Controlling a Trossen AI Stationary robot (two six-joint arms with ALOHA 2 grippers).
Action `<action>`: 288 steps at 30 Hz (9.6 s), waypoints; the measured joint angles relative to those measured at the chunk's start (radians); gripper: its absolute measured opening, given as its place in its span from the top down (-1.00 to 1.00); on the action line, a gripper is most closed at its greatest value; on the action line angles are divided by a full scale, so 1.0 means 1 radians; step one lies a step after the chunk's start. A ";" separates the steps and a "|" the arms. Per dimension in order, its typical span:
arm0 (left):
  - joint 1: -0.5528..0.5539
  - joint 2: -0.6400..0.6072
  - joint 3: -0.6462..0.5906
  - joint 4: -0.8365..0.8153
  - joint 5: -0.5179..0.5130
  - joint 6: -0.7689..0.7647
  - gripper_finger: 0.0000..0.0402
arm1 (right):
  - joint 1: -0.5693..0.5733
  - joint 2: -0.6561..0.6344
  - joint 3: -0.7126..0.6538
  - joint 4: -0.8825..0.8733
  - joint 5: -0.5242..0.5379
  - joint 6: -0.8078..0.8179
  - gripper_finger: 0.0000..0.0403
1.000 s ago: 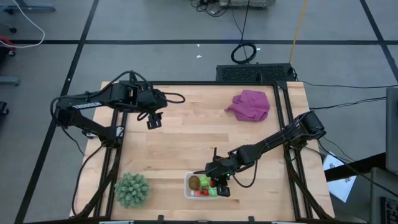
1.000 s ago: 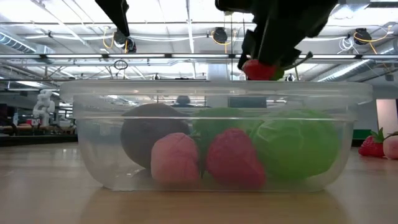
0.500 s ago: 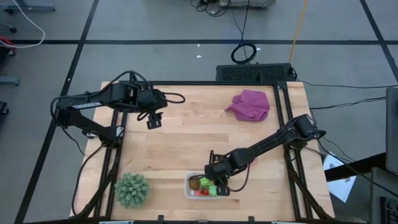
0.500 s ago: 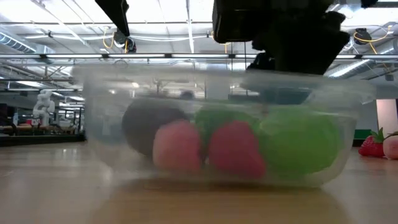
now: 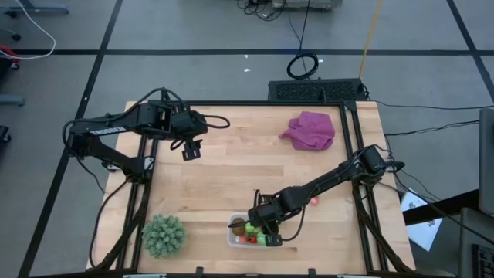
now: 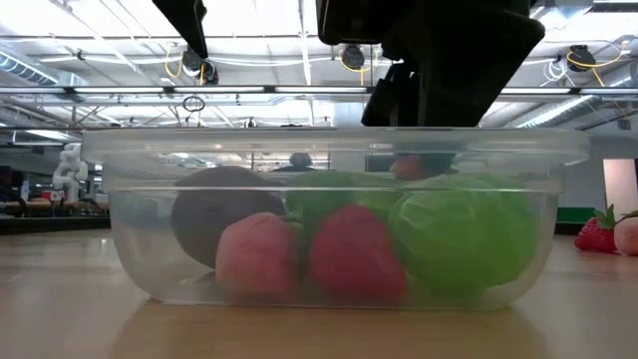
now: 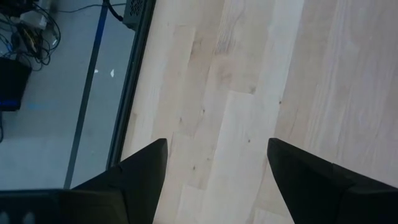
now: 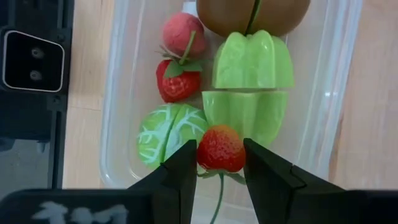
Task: Pick and placing Produce into tupperware
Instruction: Put the left red strawberry into the transparent bin, then put the strawberry into the transparent bin
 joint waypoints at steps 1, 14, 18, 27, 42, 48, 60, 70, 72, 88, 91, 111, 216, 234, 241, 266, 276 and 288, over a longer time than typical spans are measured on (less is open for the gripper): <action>0.000 0.000 0.000 0.000 0.000 0.000 -0.40 | 0.000 0.000 0.000 -0.004 0.000 0.000 0.44; 0.000 0.000 0.000 0.000 0.000 0.000 -0.40 | 0.000 0.000 0.000 -0.019 -0.001 -0.026 0.18; 0.000 0.000 0.000 0.000 0.000 0.000 -0.40 | 0.000 0.000 0.000 -0.015 0.000 -0.026 0.08; 0.000 0.000 0.000 0.000 0.000 0.000 -0.40 | 0.000 0.000 0.055 -0.030 0.002 -0.066 0.08; 0.000 0.000 0.000 0.000 0.001 -0.001 -0.40 | -0.052 -0.002 0.184 -0.724 0.243 0.031 0.08; 0.000 0.000 0.000 -0.001 0.001 -0.001 -0.40 | -0.061 -0.001 0.177 -0.890 0.241 0.077 0.08; 0.000 0.000 0.000 -0.008 0.001 0.001 -0.40 | -0.061 -0.159 -0.121 -0.927 0.238 0.199 0.08; 0.000 0.000 0.000 -0.001 0.009 0.006 -0.40 | -0.061 -0.410 -0.383 -0.577 0.208 0.333 0.08; 0.000 0.000 0.000 -0.001 0.009 0.006 -0.40 | -0.065 -0.443 -0.418 -0.556 0.208 0.362 0.08; 0.000 0.000 0.000 0.001 0.009 0.003 -0.40 | -0.125 -0.470 -0.550 -0.397 0.107 0.402 0.08; 0.000 0.000 0.000 0.001 0.010 0.004 -0.40 | -0.143 -0.470 -0.550 -0.400 0.107 0.392 0.08; 0.000 0.000 0.000 0.001 0.012 0.019 -0.40 | -0.251 -0.470 -0.550 -0.490 0.076 0.440 0.08; 0.000 0.000 0.000 0.001 0.019 0.013 -0.40 | -0.264 -0.470 -0.680 -0.337 -0.030 0.483 0.10; 0.000 0.000 0.000 0.001 0.019 0.003 -0.40 | -0.303 -0.470 -0.679 -0.304 -0.082 0.456 0.33; 0.000 0.000 0.000 0.001 0.019 0.003 -0.40 | -0.303 -0.470 -0.679 -0.264 -0.081 0.431 0.21; 0.000 0.000 0.000 0.001 0.019 0.004 -0.40 | -0.313 -0.470 -0.679 -0.188 -0.078 0.430 -0.32; 0.000 0.000 0.000 0.000 0.019 0.003 -0.40 | -0.357 -0.470 -0.679 -0.155 -0.077 0.429 -0.32; 0.000 0.000 0.000 0.000 0.019 0.003 -0.40 | -0.356 -0.470 -0.679 -0.185 -0.077 0.433 -0.29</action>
